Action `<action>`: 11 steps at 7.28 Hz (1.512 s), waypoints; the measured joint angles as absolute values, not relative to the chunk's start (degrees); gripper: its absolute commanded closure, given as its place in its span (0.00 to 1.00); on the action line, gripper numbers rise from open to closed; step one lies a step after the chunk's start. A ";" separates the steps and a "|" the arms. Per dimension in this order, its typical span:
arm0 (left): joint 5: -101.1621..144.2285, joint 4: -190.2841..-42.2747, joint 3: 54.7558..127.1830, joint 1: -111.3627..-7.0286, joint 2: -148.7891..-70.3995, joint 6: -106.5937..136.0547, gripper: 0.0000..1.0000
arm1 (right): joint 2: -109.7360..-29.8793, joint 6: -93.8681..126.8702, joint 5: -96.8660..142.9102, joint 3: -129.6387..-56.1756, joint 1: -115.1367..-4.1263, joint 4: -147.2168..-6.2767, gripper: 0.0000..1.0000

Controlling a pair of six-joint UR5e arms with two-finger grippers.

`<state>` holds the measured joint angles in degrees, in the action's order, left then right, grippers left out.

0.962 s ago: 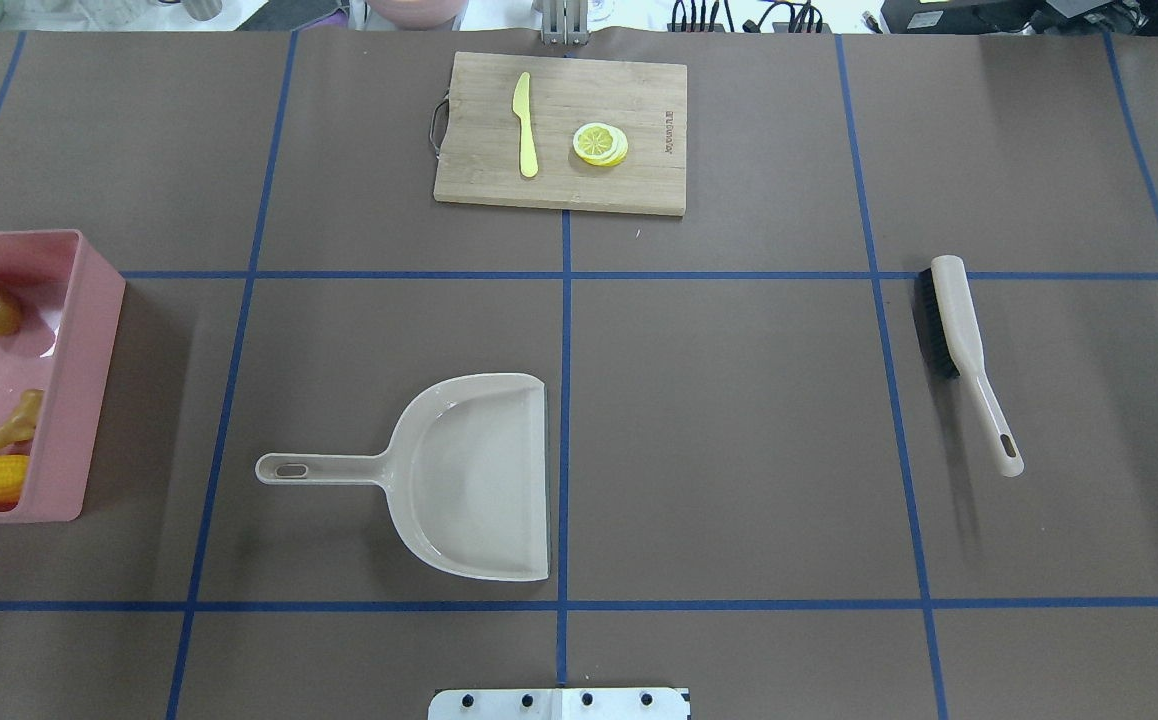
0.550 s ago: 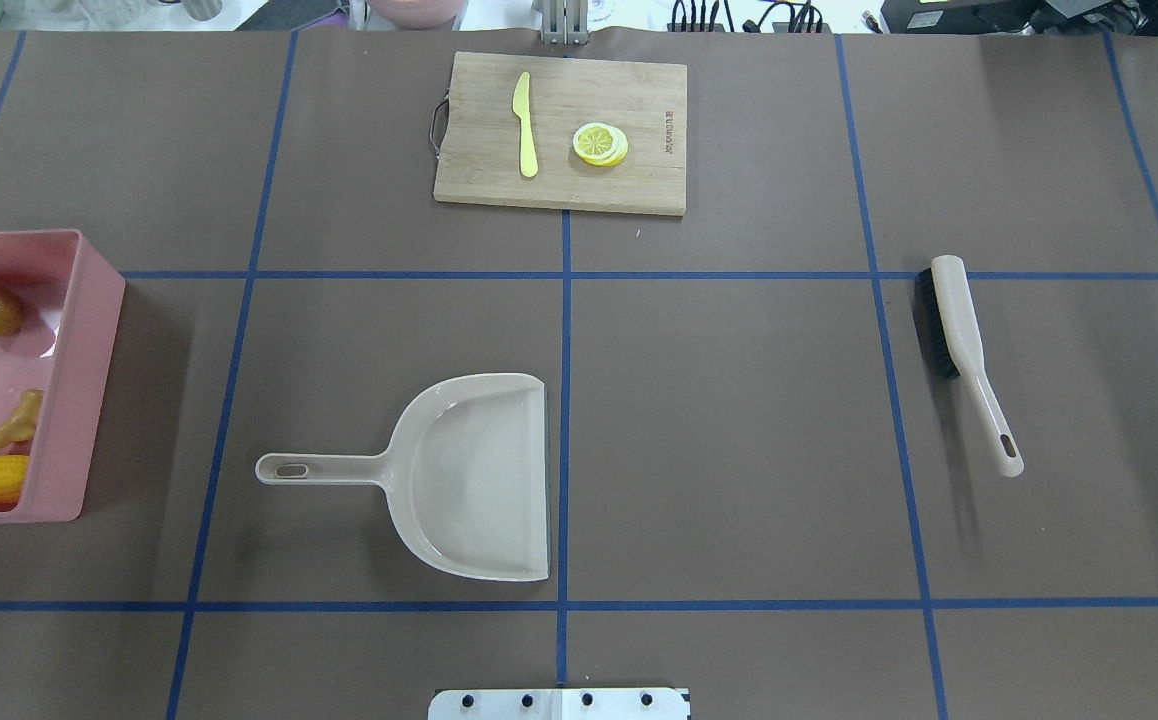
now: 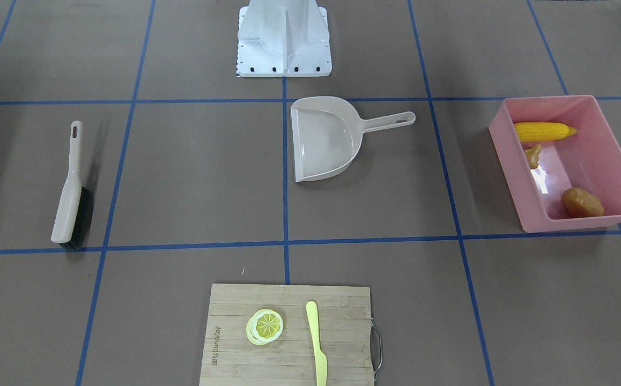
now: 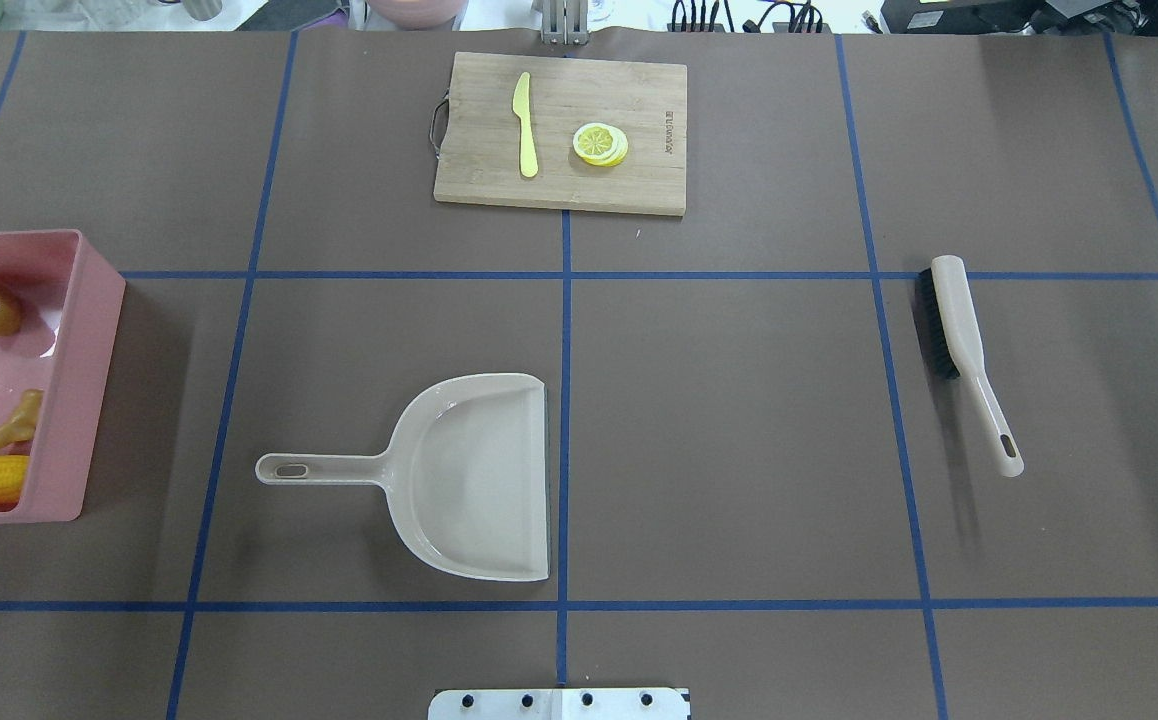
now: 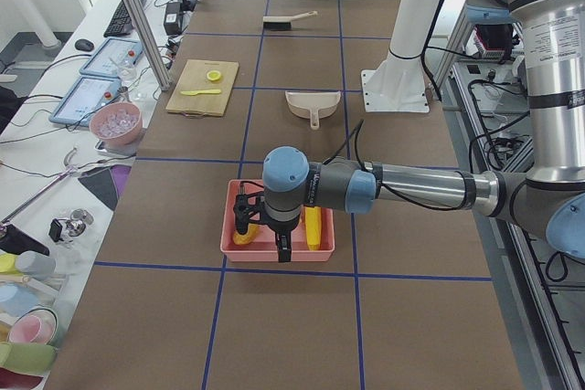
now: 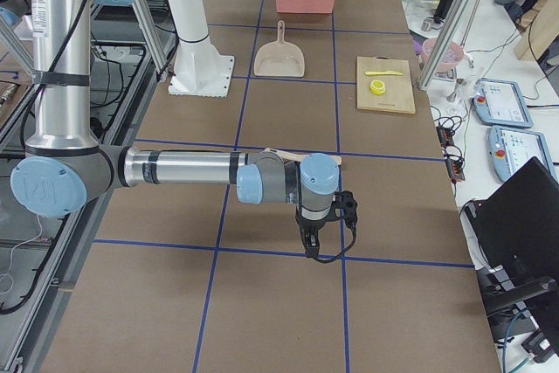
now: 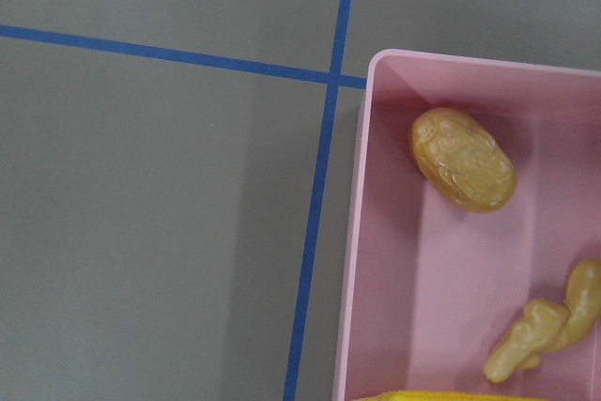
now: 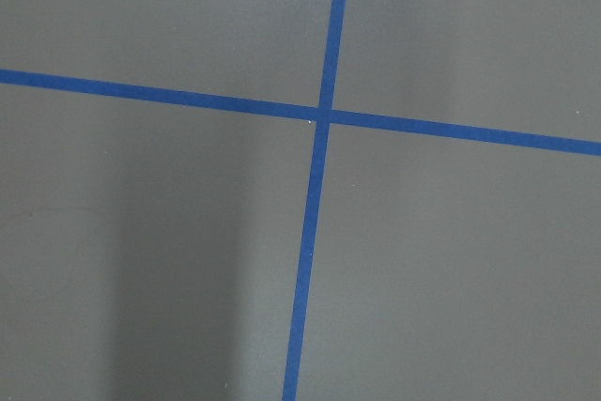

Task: Sweep and dump trash into bin

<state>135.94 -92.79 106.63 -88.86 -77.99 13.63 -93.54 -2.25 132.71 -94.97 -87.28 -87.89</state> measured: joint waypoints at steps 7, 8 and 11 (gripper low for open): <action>135.88 -92.65 106.69 -88.93 -77.93 13.27 0.01 | -93.21 3.10 130.23 -94.80 -87.27 -87.85 0.00; 135.86 -92.62 106.72 -89.03 -77.92 13.27 0.01 | -93.24 3.12 130.14 -94.91 -87.28 -87.85 0.00; 135.87 -92.57 106.86 -89.26 -77.88 13.27 0.01 | -93.34 3.06 130.08 -94.93 -87.27 -87.89 0.00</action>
<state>135.87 -92.57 106.86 -89.26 -77.88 13.27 -93.34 3.06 130.08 -94.93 -87.27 -87.89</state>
